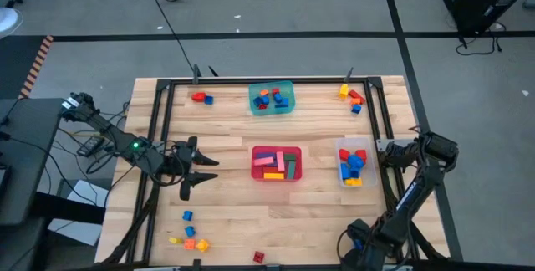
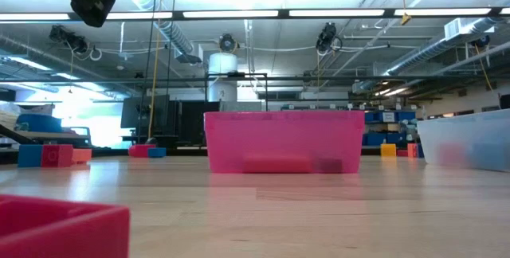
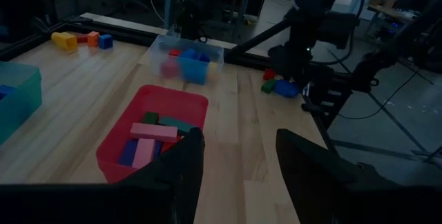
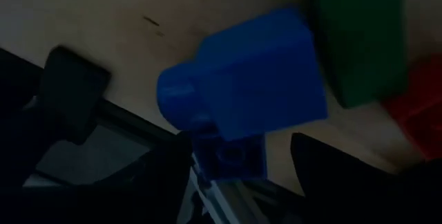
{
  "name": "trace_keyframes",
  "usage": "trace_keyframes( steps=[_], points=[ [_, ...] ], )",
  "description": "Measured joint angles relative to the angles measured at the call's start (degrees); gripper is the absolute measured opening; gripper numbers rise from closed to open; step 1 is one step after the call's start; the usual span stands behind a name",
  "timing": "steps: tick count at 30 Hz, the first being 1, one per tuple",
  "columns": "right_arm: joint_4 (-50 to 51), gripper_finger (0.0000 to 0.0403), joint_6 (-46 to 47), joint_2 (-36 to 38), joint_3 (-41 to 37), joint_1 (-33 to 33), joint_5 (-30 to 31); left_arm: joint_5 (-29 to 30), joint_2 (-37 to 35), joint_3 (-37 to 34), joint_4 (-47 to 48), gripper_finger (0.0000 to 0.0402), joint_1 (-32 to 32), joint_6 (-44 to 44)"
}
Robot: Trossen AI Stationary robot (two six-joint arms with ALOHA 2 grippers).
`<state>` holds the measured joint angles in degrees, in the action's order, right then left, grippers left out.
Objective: Sort blocks by size
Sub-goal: Put the blue 4 stud game piece into the blue bin
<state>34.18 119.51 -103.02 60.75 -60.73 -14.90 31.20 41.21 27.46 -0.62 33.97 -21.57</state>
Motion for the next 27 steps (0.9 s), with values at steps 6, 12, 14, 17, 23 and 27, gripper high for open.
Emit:
trace_keyframes(
  steps=[6,12,14,17,23,27],
  points=[
    [-5.0,0.0251,0.4,0.0,-3.0,0.0,-0.4,0.0,0.0,0.0,0.0,0.0190,0.0,0.0],
    [-5.7,0.0221,0.5,0.1,-3.8,0.0,-1.5,0.0,0.0,0.0,0.0,0.0190,0.0,0.0],
    [-5.5,0.0199,0.4,0.1,-3.9,0.0,-1.7,0.0,0.0,0.0,0.0,0.0190,0.0,0.0],
    [-5.7,0.0162,0.4,0.1,-3.9,0.0,-1.9,0.0,0.0,0.0,0.0,0.0190,0.0,0.2],
    [-6.6,0.0150,0.4,0.0,-1.9,0.1,-1.8,0.0,0.0,0.0,0.4,0.0190,0.0,0.2],
    [-3.1,0.0150,2.3,0.8,2.5,0.4,-1.7,0.0,0.0,0.0,0.3,0.0190,0.0,0.2]
  ],
)
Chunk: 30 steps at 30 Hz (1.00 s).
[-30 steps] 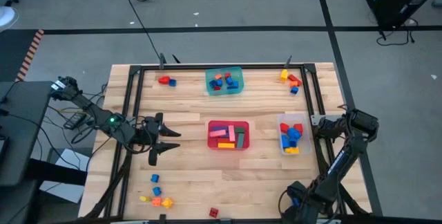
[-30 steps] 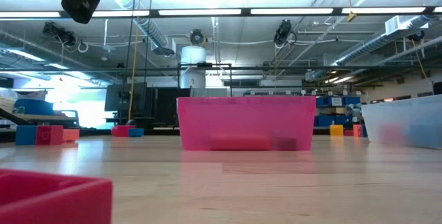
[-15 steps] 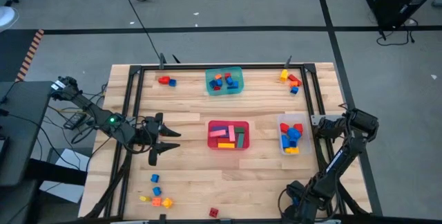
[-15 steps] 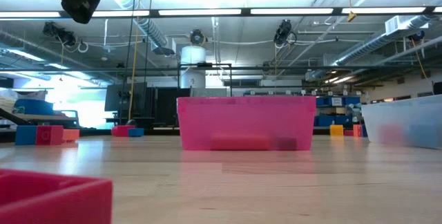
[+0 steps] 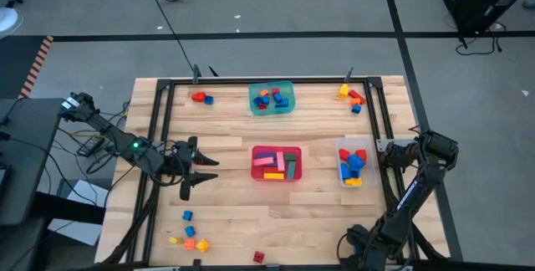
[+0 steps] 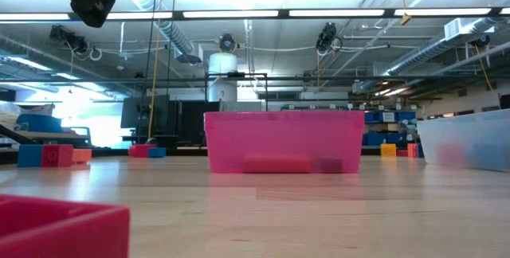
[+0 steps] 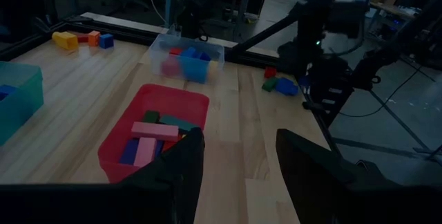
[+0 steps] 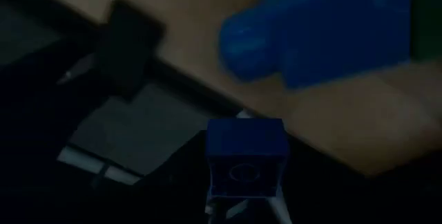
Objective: Sort blocks by size
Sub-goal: Put the blue 4 stud game piece into the blue bin
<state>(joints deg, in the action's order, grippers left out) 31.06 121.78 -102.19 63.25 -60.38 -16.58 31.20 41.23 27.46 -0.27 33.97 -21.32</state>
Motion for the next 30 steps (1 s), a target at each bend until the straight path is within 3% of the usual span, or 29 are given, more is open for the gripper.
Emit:
trace_keyframes(
  steps=[7,16,24,27,30],
  points=[
    [21.4,0.0152,-1.3,0.4,14.3,2.7,8.2,0.0,0.0,0.0,-0.2,0.0190,0.0,0.0],
    [45.6,0.0156,-14.4,0.5,31.5,14.9,32.1,0.0,0.0,0.0,-0.4,0.0190,0.0,-0.2],
    [45.2,0.0156,-41.5,0.5,37.4,32.7,46.0,-1.3,-0.5,0.0,-2.5,0.0190,-0.6,-6.8],
    [40.9,0.0156,-52.7,0.5,38.1,40.5,46.5,-3.2,-1.3,0.0,-1.6,0.0190,-2.0,-6.6],
    [32.6,0.0156,-66.2,0.5,38.1,48.8,43.1,-3.5,-3.2,0.0,-0.2,0.0190,-4.0,-6.2]
  ],
)
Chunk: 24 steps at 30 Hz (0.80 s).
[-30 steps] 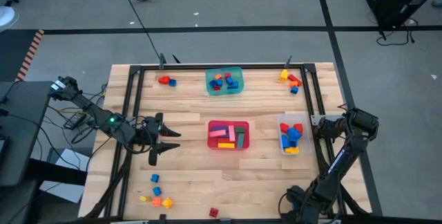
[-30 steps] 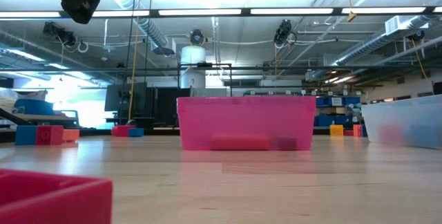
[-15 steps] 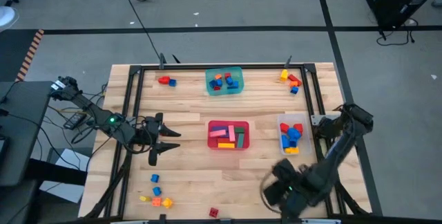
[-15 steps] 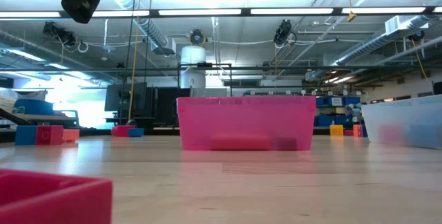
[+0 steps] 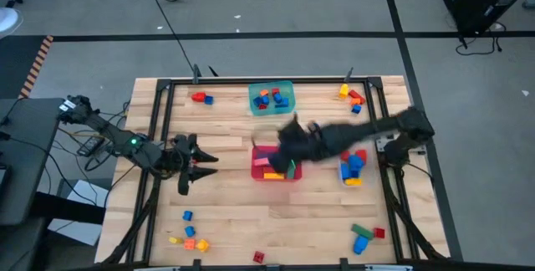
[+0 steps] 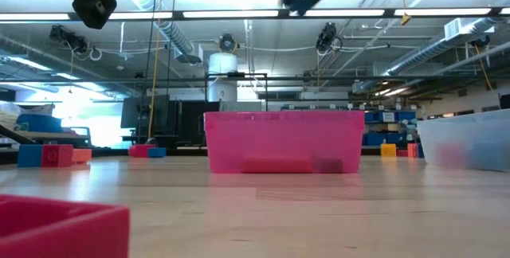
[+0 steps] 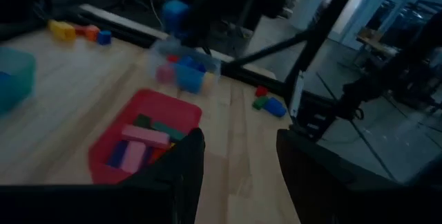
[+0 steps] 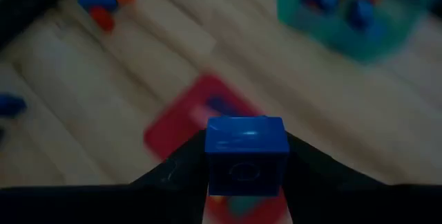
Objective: Sort blocks by size
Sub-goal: Put the blue 4 stud game piece into the blue bin
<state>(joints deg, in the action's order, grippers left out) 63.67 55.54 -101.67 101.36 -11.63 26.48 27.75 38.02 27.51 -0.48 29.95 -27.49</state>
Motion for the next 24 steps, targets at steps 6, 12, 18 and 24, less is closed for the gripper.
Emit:
trace_keyframes(
  steps=[6,12,18,24],
  points=[
    [-15.0,0.0156,-18.9,-0.4,0.0,15.5,-9.4,0.0,-5.0,0.0,3.6,0.0190,-4.0,4.1],
    [-20.7,0.0156,-26.6,-0.8,0.0,28.6,-12.8,0.1,-7.8,0.0,6.1,0.0190,-6.6,6.3],
    [-24.7,0.0156,-30.6,-6.7,0.1,36.7,-22.9,1.9,-7.8,0.0,7.3,0.0190,-8.3,6.4],
    [-24.4,0.0156,-32.0,-15.5,0.0,39.0,-27.8,4.2,-7.8,0.0,7.6,0.0190,-9.8,6.3]
  ],
)
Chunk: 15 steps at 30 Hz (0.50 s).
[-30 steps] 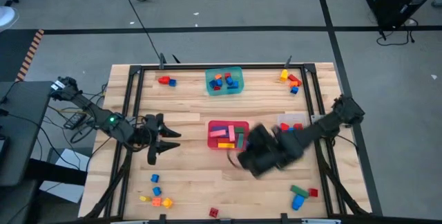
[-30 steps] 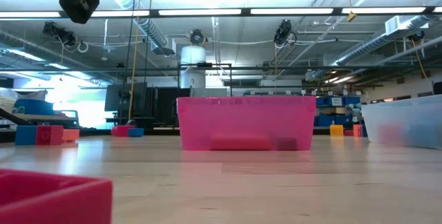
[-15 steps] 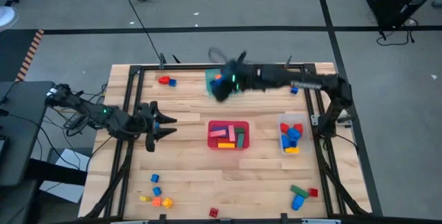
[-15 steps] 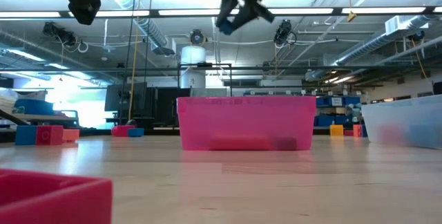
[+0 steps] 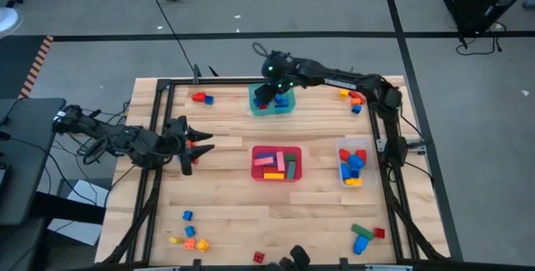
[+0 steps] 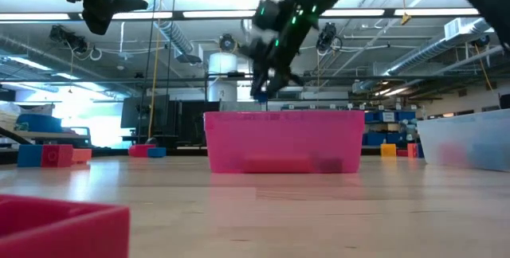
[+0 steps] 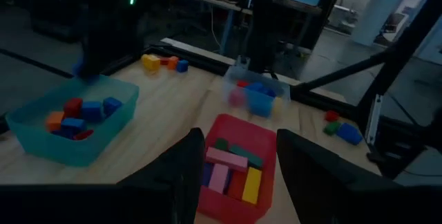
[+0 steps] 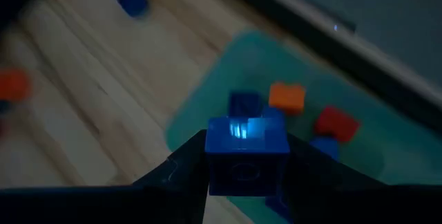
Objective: Sort blocks by size
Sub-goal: Put the blue 4 stud game piece into the blue bin
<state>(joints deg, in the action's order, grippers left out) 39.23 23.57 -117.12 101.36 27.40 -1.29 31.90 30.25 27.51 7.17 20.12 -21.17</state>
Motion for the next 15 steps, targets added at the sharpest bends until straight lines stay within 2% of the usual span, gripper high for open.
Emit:
trace_keyframes(
  steps=[6,15],
  points=[
    [-0.2,0.0161,-1.3,-5.8,0.0,1.8,-1.6,0.0,0.0,0.0,0.0,0.0190,-1.1,0.0],
    [-0.2,0.0217,-1.7,-7.1,0.0,3.1,-2.2,0.2,0.0,0.0,0.1,0.0190,-1.4,1.5]
  ],
)
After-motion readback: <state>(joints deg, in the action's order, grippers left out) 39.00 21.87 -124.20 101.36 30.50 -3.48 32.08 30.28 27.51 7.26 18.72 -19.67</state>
